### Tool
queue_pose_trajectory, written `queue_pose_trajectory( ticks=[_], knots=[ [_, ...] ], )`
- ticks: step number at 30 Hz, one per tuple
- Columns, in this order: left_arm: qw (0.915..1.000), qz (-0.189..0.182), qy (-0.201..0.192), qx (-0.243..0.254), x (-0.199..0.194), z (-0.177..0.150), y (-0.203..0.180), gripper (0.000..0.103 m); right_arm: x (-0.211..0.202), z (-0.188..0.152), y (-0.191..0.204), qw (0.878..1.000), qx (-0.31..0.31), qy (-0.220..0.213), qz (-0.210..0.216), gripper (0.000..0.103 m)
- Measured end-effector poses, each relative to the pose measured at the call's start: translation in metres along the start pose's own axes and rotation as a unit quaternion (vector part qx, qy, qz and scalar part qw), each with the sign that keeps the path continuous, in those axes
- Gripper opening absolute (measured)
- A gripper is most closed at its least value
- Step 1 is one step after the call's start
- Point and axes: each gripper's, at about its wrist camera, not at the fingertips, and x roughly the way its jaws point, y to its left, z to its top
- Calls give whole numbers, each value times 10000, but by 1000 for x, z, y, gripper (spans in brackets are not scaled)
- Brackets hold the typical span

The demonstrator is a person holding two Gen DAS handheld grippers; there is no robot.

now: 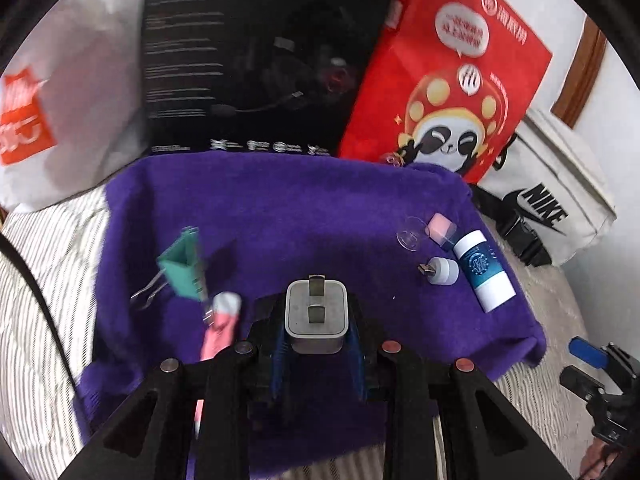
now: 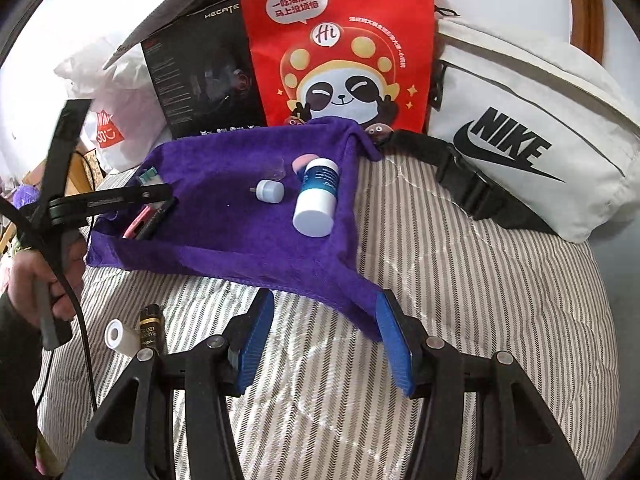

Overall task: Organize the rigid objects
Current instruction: 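Lower the white plug charger onto the towel and open the left tool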

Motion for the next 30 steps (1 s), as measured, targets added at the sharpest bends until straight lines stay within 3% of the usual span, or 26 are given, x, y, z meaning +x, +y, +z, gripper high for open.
queue_pose_trajectory(
  ticks=[8, 18, 21, 25, 30],
  knots=[
    [9991, 226, 270, 236, 30, 4, -11, 25, 3, -2, -5, 9999, -8, 98, -52, 53],
    [9936, 644, 295, 884, 33, 1, -29, 26, 1, -5, 0, 9999, -27, 97, -9, 53],
    [9940, 629, 333, 832, 32, 3, -29, 27, -3, -7, 3, 9999, -78, 78, -13, 53],
    [9949, 480, 454, 760, 30, 3, -29, 36, -9, -10, 2, 10000, -59, 49, -17, 53],
    [9956, 395, 574, 633, 23, 0, -27, 37, -17, -14, -2, 10000, 39, -23, 32, 53]
  ],
)
